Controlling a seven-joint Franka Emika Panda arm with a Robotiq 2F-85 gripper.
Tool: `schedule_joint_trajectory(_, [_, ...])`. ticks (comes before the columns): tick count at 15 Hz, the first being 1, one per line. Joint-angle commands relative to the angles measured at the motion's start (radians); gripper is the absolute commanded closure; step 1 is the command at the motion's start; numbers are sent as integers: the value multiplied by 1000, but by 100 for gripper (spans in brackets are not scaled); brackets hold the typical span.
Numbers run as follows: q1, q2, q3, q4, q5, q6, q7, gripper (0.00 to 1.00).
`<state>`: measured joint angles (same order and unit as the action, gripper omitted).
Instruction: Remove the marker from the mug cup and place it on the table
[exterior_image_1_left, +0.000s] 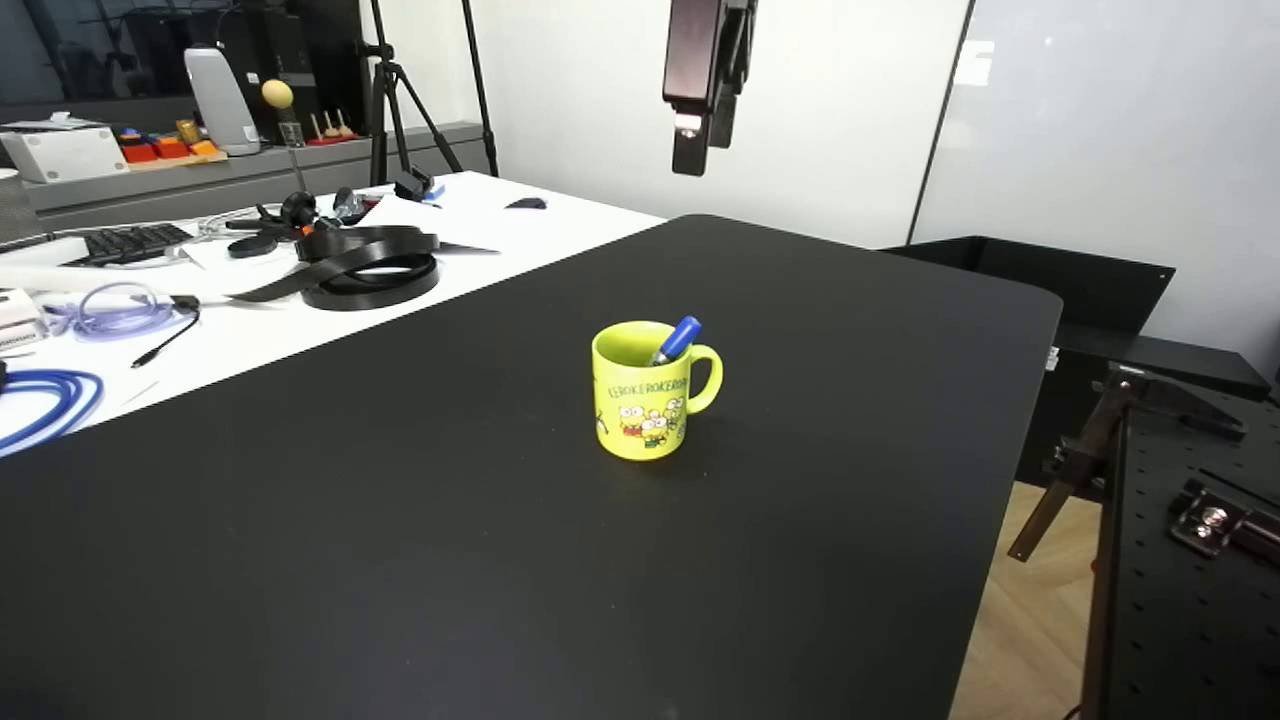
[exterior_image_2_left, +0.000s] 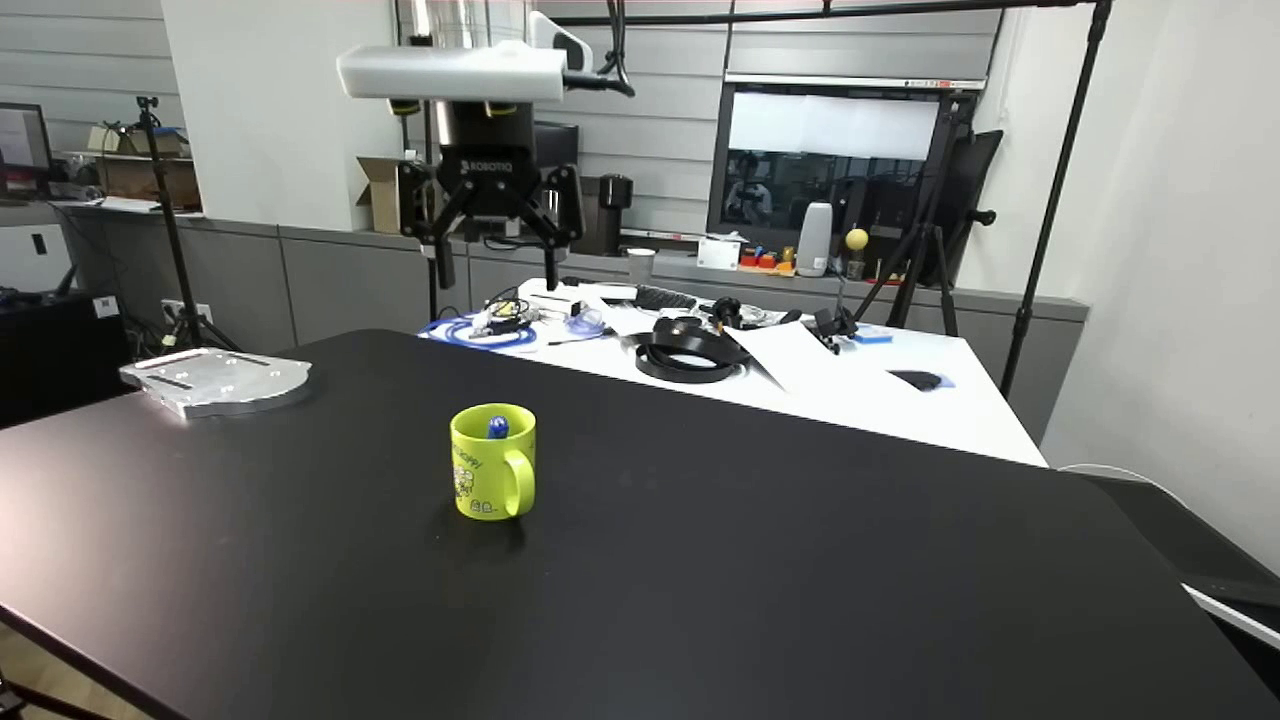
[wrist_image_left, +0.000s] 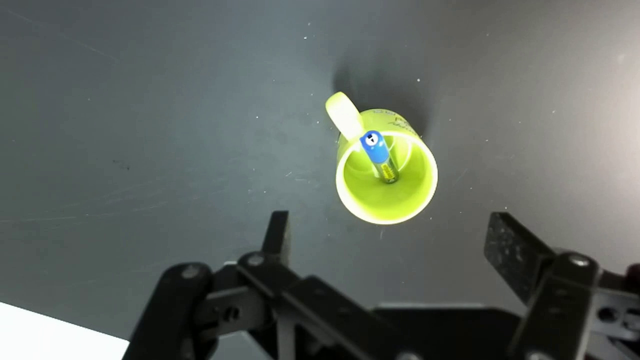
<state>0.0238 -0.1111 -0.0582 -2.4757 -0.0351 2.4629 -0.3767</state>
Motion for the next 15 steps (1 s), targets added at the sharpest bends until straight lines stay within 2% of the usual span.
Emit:
schedule_joint_trajectory(1, [-20,41,5,-26,-9,97,56,0])
schedule_joint_trajectory(7, [-28,135,14,-63,15,188,55,0])
schedule_joint_trajectory(15, [-30,247,38,-52,-2,215,71,0])
